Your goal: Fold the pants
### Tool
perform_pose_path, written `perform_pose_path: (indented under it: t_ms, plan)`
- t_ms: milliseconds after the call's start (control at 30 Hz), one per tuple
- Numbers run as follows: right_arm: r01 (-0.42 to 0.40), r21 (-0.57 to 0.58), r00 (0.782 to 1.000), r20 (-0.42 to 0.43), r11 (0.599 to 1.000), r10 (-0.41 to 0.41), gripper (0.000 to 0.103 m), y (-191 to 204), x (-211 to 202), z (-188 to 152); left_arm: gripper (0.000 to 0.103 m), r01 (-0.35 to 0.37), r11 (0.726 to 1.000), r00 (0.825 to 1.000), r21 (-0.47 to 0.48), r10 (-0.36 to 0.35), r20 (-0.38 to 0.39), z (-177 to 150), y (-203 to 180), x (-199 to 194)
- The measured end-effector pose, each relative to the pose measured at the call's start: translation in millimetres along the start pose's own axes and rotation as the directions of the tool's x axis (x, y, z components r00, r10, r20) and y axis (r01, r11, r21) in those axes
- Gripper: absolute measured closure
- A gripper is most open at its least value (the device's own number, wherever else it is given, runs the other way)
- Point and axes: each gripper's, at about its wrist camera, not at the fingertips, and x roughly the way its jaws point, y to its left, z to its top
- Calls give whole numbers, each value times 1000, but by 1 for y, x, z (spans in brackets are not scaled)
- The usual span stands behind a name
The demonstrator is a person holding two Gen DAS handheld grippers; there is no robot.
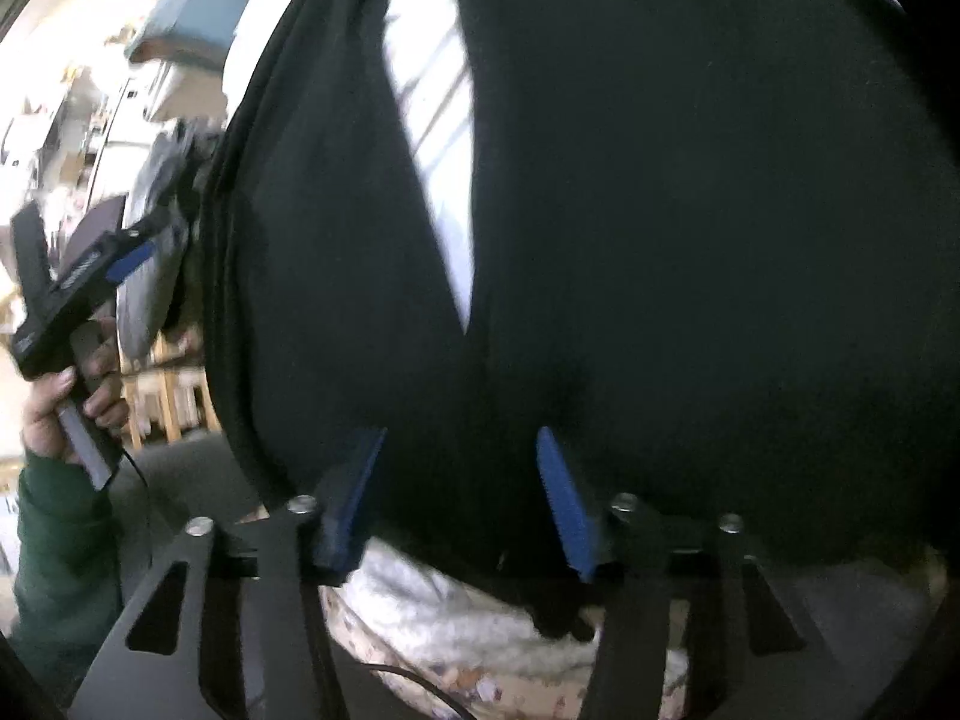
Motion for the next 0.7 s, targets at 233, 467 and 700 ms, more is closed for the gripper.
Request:
perform_pose_path:
  t_ms: [233, 467, 700]
  plan:
    - [245, -116, 966, -55, 963, -252, 56, 13, 29, -35, 20, 23, 998, 976, 52, -11, -216, -95, -6, 1]
    - [312, -167, 946, -31, 935, -321, 90, 18, 29, -43, 70, 9, 994, 959, 110, 23, -281, -141, -14, 25]
    - [130, -150, 991, 20, 980, -129, 101, 30, -4, -49, 98, 87, 996, 967, 22, -79, -243, -124, 8, -20]
